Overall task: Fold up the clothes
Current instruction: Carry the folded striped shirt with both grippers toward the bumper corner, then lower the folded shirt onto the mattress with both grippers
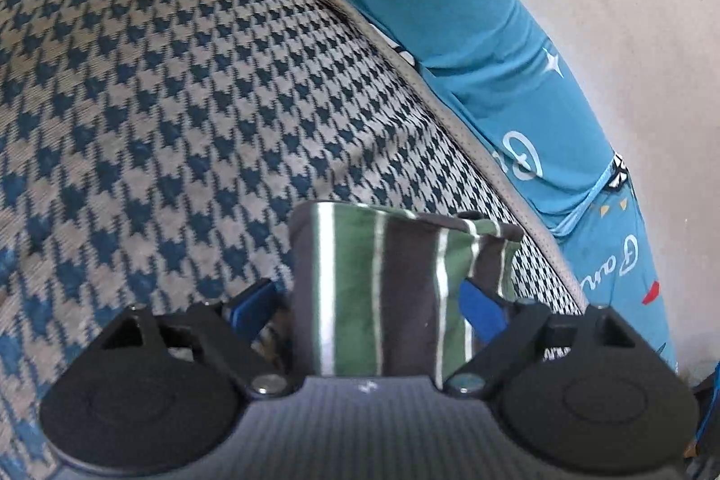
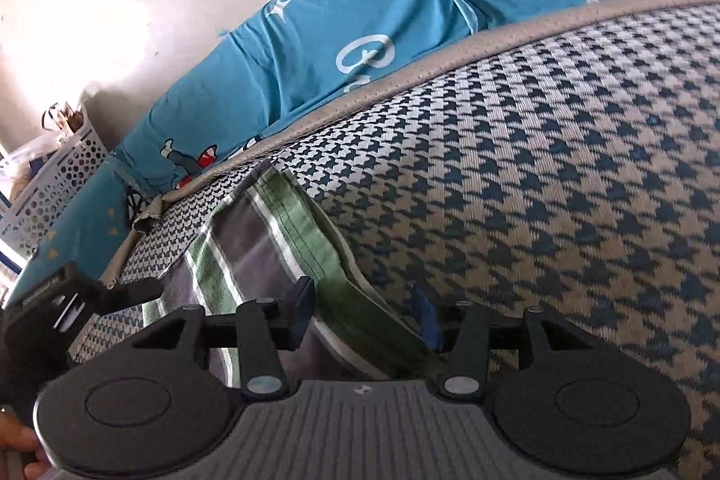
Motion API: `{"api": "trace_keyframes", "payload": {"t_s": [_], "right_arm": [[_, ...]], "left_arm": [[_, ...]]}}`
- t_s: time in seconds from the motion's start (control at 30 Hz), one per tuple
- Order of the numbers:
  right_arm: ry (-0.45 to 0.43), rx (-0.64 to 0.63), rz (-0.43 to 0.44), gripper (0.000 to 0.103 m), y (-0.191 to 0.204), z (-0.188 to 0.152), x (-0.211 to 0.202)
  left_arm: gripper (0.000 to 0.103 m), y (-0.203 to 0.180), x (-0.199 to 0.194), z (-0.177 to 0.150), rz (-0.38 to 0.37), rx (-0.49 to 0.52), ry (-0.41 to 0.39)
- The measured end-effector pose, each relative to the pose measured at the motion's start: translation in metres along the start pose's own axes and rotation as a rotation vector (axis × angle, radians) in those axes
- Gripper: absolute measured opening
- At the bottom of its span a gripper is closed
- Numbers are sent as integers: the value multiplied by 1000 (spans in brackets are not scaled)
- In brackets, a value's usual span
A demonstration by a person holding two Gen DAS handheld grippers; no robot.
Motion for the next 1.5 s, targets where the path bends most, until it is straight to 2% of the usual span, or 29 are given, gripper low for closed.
{"api": "trace_keyframes", "payload": {"t_s": [0.17,0.23,0.3,0.4,0.43,0.5,0.67,0.87,0.93,1.03,1.13,1.27,1.3,1.37,1.43,1.5], "right_arm": [[6,68,66,55,-4,-5,11],[8,79,90,56,-3,-6,16],[15,53,95,54,1,-6,23],[41,-9,82,37,11,-5,35],[42,-11,78,32,13,-4,36],[44,-15,69,30,17,-3,38],[20,-50,87,27,33,-1,31],[2,-82,156,27,68,7,33],[33,-103,224,27,83,8,38],[40,-120,271,27,108,6,53],[53,-148,302,31,133,-6,71],[66,-218,237,39,156,-23,98],[60,-243,213,42,160,-26,100],[47,-292,183,44,163,-28,95],[42,-338,176,44,163,-30,87],[46,-357,199,43,165,-33,83]], "left_arm": [[89,-14,14,0,-6,20,12],[76,-19,20,0,-8,31,18],[48,-24,26,0,-10,41,24],[28,-31,30,-3,-21,71,19],[26,-35,28,-4,-25,87,2],[21,-41,23,-5,-32,116,-31],[19,-45,9,1,-14,130,-93],[19,-36,-27,21,32,160,-180],[19,-28,-44,31,56,164,-213],[18,-6,-71,50,97,143,-261],[18,20,-93,69,186,108,-315],[22,64,-101,95,418,19,-360],[24,74,-104,99,443,-2,-367],[30,87,-110,104,429,-53,-370],[33,93,-117,106,377,-91,-376],[37,92,-119,107,324,-69,-377]]}}
Point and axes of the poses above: each gripper's, at about its wrist camera, not at the fingertips, and x roughly the way its jaws point, y to its left, z to its top, the point moved 2 cm from there along x, roughly the way its jaws point, and after that the axes turned 10 degrees about z, right-handed, at the moved point
